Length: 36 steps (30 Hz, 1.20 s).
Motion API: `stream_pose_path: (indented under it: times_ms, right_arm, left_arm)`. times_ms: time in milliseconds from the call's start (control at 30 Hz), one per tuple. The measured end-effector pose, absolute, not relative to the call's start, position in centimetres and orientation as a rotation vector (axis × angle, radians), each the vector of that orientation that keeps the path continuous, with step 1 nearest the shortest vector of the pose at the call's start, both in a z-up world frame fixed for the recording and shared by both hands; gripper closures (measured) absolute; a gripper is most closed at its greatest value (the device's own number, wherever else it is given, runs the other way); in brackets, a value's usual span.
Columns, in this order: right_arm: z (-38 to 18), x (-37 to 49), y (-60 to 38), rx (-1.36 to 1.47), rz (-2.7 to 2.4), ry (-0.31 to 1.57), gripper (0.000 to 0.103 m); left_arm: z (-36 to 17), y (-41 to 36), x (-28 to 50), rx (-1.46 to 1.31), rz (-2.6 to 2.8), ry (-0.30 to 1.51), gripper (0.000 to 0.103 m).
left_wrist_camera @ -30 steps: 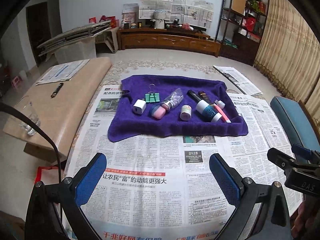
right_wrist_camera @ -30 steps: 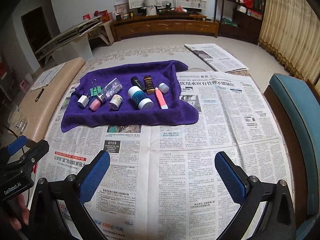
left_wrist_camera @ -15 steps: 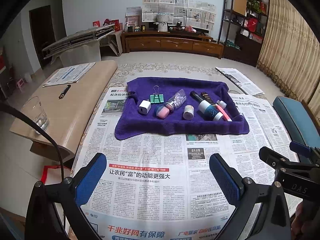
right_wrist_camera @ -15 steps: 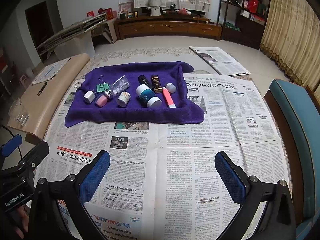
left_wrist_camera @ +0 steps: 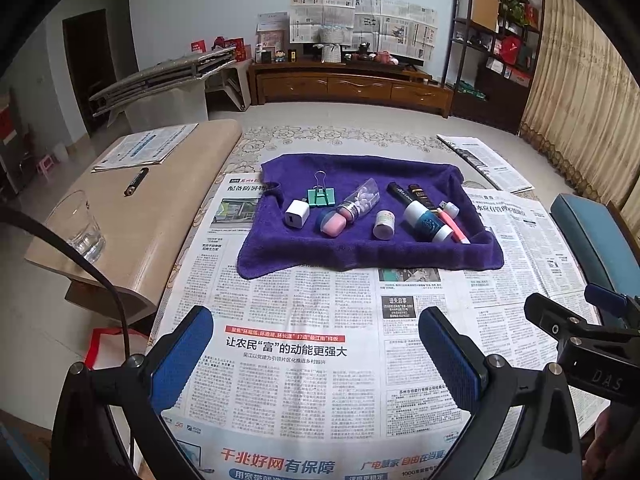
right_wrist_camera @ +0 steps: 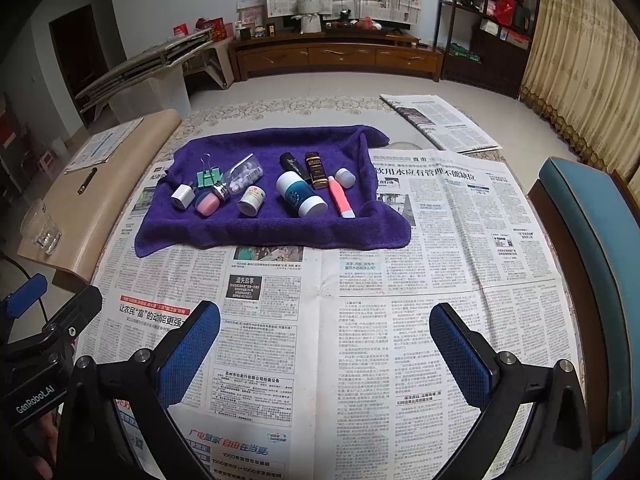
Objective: Organize rigid objects
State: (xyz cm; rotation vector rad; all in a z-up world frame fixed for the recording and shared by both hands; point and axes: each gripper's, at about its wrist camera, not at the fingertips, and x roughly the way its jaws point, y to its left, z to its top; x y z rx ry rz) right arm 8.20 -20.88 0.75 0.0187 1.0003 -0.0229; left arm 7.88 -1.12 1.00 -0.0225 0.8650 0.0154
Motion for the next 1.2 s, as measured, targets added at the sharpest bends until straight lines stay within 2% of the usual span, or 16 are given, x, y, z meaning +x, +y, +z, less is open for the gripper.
stream_pose_path:
  times_ms: [1200]
  right_arm:
    - [1.12, 7.88, -20.3, -0.001, -0.015, 1.004, 0.0]
  left_arm:
    - [1.04, -1.4, 7.56, -0.027, 0.007, 0.875, 0.0]
